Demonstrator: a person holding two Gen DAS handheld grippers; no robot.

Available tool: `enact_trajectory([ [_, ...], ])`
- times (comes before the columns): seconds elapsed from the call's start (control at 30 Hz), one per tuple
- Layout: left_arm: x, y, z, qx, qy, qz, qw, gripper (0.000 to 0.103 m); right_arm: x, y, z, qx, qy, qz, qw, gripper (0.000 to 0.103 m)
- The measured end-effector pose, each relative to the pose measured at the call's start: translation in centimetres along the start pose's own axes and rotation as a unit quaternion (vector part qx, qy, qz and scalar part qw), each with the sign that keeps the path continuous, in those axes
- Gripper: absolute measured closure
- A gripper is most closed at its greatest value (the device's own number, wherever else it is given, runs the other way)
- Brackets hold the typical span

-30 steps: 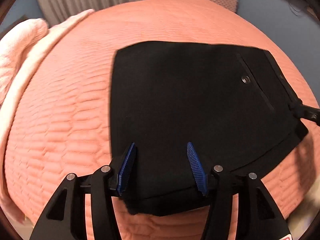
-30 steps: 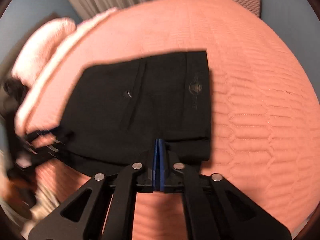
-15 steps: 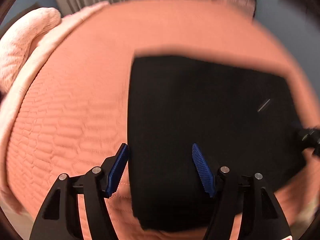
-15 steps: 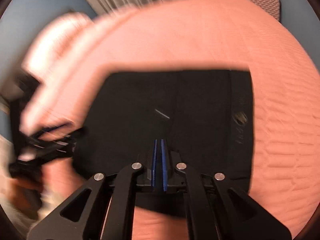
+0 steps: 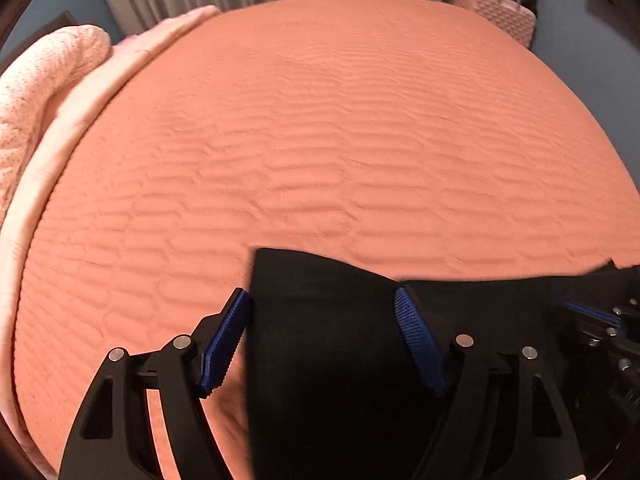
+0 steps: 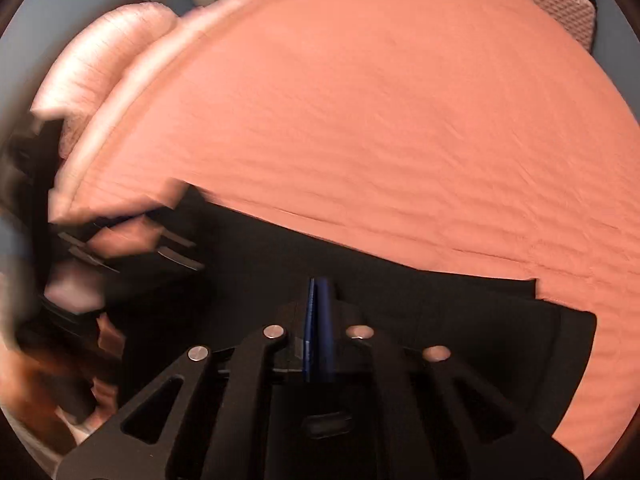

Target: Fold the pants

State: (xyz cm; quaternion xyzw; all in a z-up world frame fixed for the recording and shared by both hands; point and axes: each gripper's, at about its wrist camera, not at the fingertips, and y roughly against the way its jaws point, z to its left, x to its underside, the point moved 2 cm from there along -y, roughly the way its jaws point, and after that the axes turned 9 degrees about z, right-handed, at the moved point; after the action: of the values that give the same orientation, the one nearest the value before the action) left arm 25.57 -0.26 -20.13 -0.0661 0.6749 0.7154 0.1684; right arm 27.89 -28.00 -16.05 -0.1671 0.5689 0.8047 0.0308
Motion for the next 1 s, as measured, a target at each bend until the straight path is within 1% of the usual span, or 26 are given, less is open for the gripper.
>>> enact_trajectory([
  [0.03,-0.3,-0.1,0.5,0.005,0.0,-0.001,1.0,0.029,-0.1,0.6,-1.0,-0.02,-0.023,-0.01,0.999,0.103],
  [0.07,-0.8,0.3,1.1,-0.006,-0.001,-0.01,0.9999,0.031,-0.1,2.0,-1.6,0.011,-0.048,-0.033,0.998,0.097],
  [0.1,-0.8,1.2,1.5,-0.031,-0.011,-0.03,0.999,0.031,0.3,3.4,-1.9,0.037,-0.048,-0.054,0.997,0.097],
  [0.13,-1.0,3.1,0.5,-0.041,-0.023,-0.045,0.9979,0.032,1.0,4.8,-1.6,0.038,-0.037,-0.076,0.996,0.097],
  [0.17,-0.7,4.0,-0.1,-0.05,-0.033,-0.054,0.9968,0.032,1.6,5.1,-1.2,0.016,-0.022,-0.076,0.997,0.099],
  [0.2,-1.0,4.1,0.0,-0.055,-0.041,-0.057,0.9961,0.032,2.4,4.2,-1.2,0.02,-0.003,-0.05,0.999,0.099],
  [0.23,-1.9,4.1,0.2,-0.047,-0.044,-0.052,0.9965,0.032,3.8,3.4,-2.5,0.054,0.003,-0.03,0.998,0.103],
  [0.27,-1.7,4.8,-0.4,-0.038,-0.044,-0.048,0.9971,0.032,5.1,3.1,-3.5,0.065,-0.004,-0.034,0.997,0.103],
  [0.3,-0.7,5.9,-1.4,-0.032,-0.044,-0.049,0.9973,0.032,6.3,4.1,-4.2,0.049,-0.032,-0.047,0.997,0.103],
  [0.33,0.0,6.8,-2.5,-0.033,-0.047,-0.051,0.997,0.032,7.4,5.2,-4.0,0.049,-0.059,-0.059,0.995,0.098],
  [0.4,1.0,7.7,-3.2,-0.033,-0.046,-0.051,0.9971,0.032,7.2,5.2,-1.6,0.048,-0.048,-0.078,0.995,0.098],
  [0.43,1.7,8.1,-4.1,-0.026,-0.042,-0.049,0.9976,0.032,8.0,5.4,-1.5,0.051,-0.035,-0.074,0.995,0.098],
  [0.47,2.4,8.2,-4.9,-0.019,-0.038,-0.047,0.998,0.032,9.5,4.6,-2.1,0.076,-0.02,-0.05,0.996,0.101],
  [0.5,3.1,8.2,-5.4,-0.015,-0.035,-0.044,0.9983,0.032,9.6,3.5,-1.9,0.085,-0.012,-0.043,0.995,0.102],
  [0.53,3.8,9.5,-6.6,-0.013,-0.031,-0.041,0.9986,0.032,10.8,3.9,-2.4,0.078,-0.015,-0.059,0.995,0.101],
  [0.57,4.6,10.1,-7.5,-0.009,-0.033,-0.04,0.9986,0.032,11.7,5.1,-3.0,0.075,-0.043,-0.056,0.995,0.096],
  [0.6,5.4,10.5,-8.0,-0.008,-0.035,-0.038,0.9987,0.032,12.2,6.3,-2.7,0.074,-0.057,-0.058,0.994,0.096],
  [0.67,7.3,11.3,-8.8,-0.005,-0.036,-0.03,0.9989,0.032,12.8,7.6,-0.8,0.057,-0.022,-0.082,0.995,0.096],
  [0.7,8.1,11.5,-9.1,0.0,-0.036,-0.024,0.999,0.032,13.1,7.4,-0.1,0.062,0.003,-0.078,0.995,0.096],
  [0.8,10.4,11.6,-10.2,0.006,-0.034,-0.011,0.9993,0.032,14.5,5.0,-1.1,0.074,0.01,-0.036,0.997,0.1],
  [0.83,11.3,11.4,-10.6,0.004,-0.037,-0.005,0.9993,0.031,14.9,4.6,-2.0,0.065,0.008,-0.039,0.997,0.102],
  [0.87,12.1,11.1,-10.8,-0.002,-0.045,0.001,0.999,0.031,15.4,5.1,-3.2,0.04,-0.016,-0.049,0.998,0.102],
  [0.9,13.2,10.2,-11.0,-0.016,-0.057,0.012,0.9982,0.031,15.5,5.5,-3.6,0.028,-0.043,-0.047,0.998,0.102],
  [0.93,14.1,9.4,-10.8,-0.027,-0.062,0.025,0.9974,0.03,15.7,6.5,-3.8,0.024,-0.065,-0.047,0.996,0.095],
  [0.97,15.1,8.9,-10.3,-0.023,-0.06,0.024,0.9976,0.03,15.9,7.6,-3.8,0.03,-0.074,-0.055,0.995,0.095],
  [1.0,15.9,9.1,-9.6,-0.013,-0.055,0.003,0.9984,0.027,16.1,8.3,-3.3,0.031,-0.064,-0.06,0.996,0.095],
])
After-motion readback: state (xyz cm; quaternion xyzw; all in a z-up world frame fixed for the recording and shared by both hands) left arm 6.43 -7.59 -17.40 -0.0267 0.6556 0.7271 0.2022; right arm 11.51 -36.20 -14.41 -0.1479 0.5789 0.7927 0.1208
